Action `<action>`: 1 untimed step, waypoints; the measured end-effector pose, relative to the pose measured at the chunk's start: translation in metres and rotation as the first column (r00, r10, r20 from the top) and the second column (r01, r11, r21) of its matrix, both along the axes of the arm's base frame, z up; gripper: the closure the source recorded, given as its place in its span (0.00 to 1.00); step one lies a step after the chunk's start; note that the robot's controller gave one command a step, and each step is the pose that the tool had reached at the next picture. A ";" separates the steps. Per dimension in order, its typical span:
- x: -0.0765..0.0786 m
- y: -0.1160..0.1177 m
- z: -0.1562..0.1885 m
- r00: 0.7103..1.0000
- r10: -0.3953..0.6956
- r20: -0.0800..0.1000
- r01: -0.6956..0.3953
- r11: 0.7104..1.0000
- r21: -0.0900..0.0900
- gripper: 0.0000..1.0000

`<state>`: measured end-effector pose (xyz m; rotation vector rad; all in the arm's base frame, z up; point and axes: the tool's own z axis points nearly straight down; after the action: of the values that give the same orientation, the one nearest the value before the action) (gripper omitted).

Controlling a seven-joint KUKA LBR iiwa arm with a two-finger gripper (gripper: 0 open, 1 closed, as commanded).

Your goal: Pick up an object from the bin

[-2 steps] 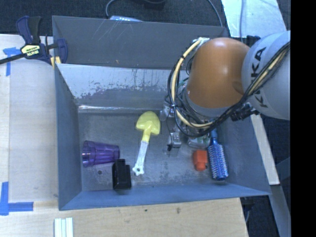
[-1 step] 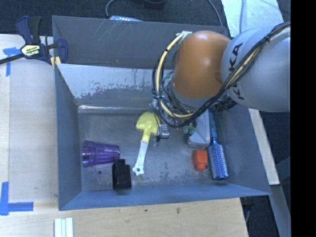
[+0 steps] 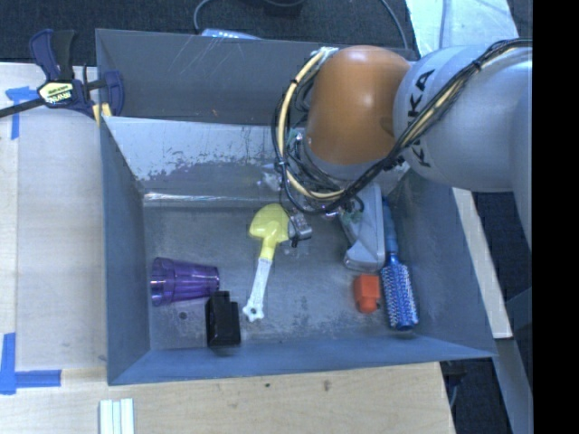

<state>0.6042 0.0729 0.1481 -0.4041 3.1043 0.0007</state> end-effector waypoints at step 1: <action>-0.007 -0.005 -0.045 0.999 0.045 -0.001 -0.045 0.999 -0.001 0.00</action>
Offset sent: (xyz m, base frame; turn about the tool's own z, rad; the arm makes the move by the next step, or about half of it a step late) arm -0.0045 -0.0243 -0.0781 -0.2359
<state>0.5972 0.0680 0.1030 -0.4741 3.0954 -0.0004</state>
